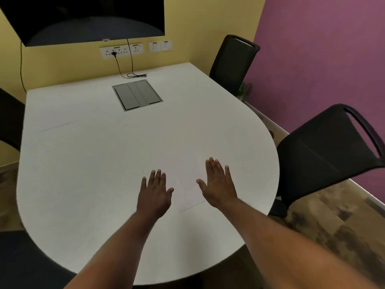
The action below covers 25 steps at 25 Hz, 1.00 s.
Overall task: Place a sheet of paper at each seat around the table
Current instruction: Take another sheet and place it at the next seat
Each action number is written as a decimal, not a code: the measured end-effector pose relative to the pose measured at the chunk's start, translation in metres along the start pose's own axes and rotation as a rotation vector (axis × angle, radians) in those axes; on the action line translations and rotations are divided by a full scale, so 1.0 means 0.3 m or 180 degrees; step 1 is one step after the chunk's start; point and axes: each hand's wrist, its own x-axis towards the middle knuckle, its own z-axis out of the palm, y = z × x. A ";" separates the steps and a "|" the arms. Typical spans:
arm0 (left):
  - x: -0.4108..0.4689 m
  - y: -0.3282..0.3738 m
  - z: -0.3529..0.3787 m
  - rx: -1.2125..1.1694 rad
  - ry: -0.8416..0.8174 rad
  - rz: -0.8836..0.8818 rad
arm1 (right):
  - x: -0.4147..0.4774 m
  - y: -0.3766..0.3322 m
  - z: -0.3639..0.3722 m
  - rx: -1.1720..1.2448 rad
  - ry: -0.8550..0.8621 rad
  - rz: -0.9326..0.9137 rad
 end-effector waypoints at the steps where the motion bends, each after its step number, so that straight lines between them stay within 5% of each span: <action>1: 0.032 0.003 0.023 -0.0037 -0.0059 -0.0084 | 0.036 0.021 0.015 0.0000 -0.0033 -0.0013; 12: 0.209 0.086 0.272 -0.0366 -0.0779 -0.1033 | 0.341 0.201 0.232 0.0356 -0.0430 0.0131; 20: 0.314 0.208 0.431 -0.2040 -0.0687 -0.3081 | 0.486 0.252 0.434 0.0657 -0.0870 0.0436; 25: 0.343 0.259 0.482 -0.2137 -0.0435 -0.3791 | 0.490 0.267 0.503 0.0580 -0.1103 0.0542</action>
